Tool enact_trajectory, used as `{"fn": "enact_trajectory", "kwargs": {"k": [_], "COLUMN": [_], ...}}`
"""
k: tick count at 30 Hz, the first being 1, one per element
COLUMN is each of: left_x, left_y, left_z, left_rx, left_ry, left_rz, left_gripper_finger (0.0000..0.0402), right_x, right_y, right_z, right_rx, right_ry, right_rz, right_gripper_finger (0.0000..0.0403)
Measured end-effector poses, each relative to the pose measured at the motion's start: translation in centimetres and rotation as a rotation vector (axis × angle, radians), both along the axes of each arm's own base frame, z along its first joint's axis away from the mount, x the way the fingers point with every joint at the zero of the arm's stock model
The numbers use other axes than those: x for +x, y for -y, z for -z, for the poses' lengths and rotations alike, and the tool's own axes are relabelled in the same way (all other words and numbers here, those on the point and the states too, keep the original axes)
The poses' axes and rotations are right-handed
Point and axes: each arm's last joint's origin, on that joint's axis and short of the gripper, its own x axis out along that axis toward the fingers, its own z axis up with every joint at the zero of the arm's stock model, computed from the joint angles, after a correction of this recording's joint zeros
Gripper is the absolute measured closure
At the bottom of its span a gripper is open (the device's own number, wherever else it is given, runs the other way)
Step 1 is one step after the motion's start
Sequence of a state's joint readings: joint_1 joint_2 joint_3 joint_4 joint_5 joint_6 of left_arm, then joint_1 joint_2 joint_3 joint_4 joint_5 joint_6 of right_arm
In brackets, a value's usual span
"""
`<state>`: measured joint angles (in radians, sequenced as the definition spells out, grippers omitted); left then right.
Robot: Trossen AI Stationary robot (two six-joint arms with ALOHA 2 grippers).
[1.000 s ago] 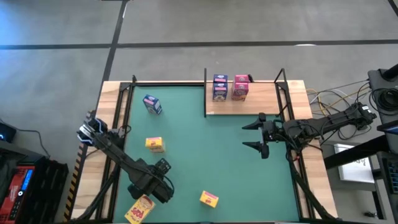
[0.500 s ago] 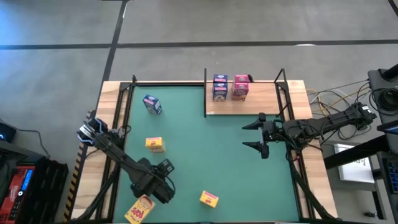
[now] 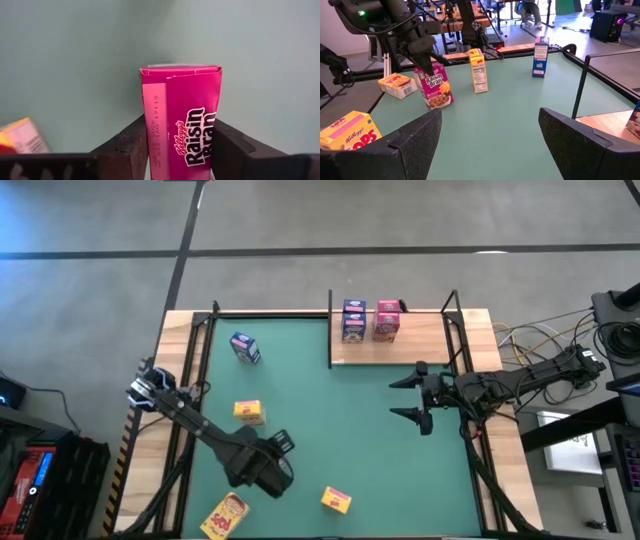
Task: Stack cereal on shelf
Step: Put the pink cereal box on the shelf
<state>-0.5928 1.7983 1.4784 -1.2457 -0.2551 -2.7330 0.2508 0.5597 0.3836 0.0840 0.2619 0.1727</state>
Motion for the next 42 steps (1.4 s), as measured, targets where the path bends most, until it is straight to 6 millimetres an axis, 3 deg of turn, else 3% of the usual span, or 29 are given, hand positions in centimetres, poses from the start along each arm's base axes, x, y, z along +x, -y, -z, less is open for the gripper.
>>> {"fn": "enact_trajectory", "kwargs": {"k": [12,23,42], "left_x": [5.1,7.4,11.2], "left_y": [-6.5,-13.0,-17.7], "left_z": [-1.8,-1.6,1.2], "left_rx": [0.007,0.051,0.122], "left_ry": [0.100,0.105,0.151], "left_rz": [0.093,0.111,0.271], "left_gripper_finger": [0.0262,0.0262,0.0249], "right_x": [0.0,0.0,0.0], "right_y": [0.0,0.0,0.0], "right_z": [0.0,0.0,0.0], "right_rx": [0.000,0.000,0.000], "right_ry": [0.000,0.000,0.000], "right_rz": [0.000,0.000,0.000], "right_gripper_finger": [0.0080,0.0080,0.0080]}}
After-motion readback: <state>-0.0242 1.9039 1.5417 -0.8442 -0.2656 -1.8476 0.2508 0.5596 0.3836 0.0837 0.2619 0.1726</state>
